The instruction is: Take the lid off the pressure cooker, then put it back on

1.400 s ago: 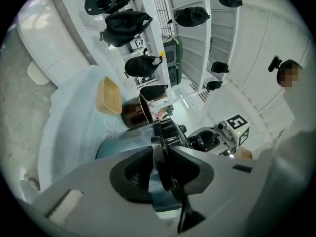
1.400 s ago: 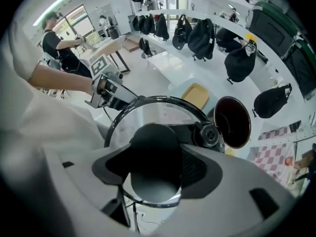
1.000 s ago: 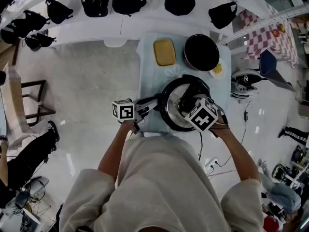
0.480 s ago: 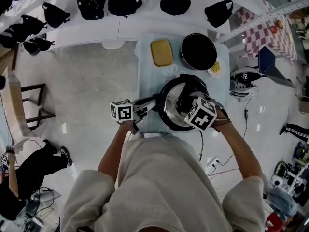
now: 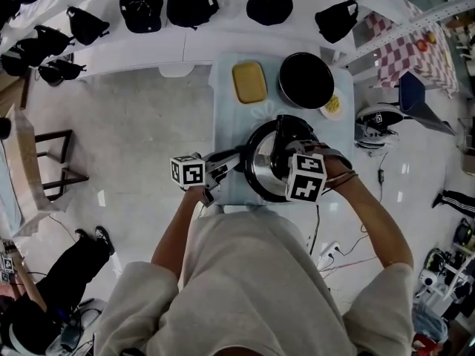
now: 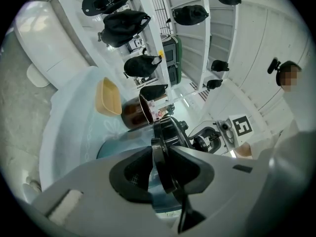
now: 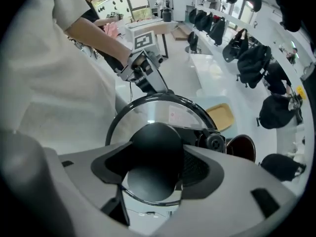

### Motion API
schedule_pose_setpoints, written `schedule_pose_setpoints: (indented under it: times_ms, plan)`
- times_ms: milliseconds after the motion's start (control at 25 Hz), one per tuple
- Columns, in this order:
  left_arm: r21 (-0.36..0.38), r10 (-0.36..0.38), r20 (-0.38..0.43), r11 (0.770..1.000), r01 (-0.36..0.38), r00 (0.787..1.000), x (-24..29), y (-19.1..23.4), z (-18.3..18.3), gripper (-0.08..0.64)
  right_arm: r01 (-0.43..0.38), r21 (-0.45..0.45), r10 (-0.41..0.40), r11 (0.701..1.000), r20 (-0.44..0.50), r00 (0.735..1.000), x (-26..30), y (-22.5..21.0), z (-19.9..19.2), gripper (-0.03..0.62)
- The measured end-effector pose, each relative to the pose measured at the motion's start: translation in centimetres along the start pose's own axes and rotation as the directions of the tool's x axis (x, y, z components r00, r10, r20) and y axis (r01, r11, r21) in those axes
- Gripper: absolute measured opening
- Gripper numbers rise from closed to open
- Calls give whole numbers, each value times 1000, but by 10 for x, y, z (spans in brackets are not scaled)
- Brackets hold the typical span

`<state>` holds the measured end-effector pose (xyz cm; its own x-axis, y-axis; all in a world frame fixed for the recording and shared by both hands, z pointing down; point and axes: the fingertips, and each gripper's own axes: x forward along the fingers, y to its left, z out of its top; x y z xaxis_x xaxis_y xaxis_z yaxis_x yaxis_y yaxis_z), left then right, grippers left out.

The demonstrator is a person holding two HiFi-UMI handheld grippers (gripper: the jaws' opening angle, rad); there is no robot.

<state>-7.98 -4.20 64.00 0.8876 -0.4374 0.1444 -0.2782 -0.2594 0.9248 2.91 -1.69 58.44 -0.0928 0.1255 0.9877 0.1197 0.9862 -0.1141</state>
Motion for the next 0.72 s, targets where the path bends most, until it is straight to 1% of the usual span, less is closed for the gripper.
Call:
schedule_pose_setpoints:
  times_ms: [160, 280, 360, 480, 720]
  plan:
    - [7, 4, -1, 1000, -4, 1000, 2, -1, 2, 104, -23, -139, 17, 990, -39, 999, 0, 2, -4, 288]
    - [9, 5, -2, 1000, -5, 1000, 3, -1, 2, 104, -26, -194, 22, 981, -24, 999, 0, 3, -7, 298]
    - [10, 6, -4, 1000, -6, 1000, 3, -1, 1, 104, -29, -204, 23, 979, -31, 999, 0, 4, -9, 301]
    - [19, 15, -7, 1000, -14, 1000, 2, -1, 2, 104, -24, -191, 17, 981, -39, 999, 1, 4, -8, 302]
    - [24, 21, 7, 999, -21, 1000, 1, -2, 1, 106, -14, -154, 14, 988, -2, 1000, 0, 5, -7, 304]
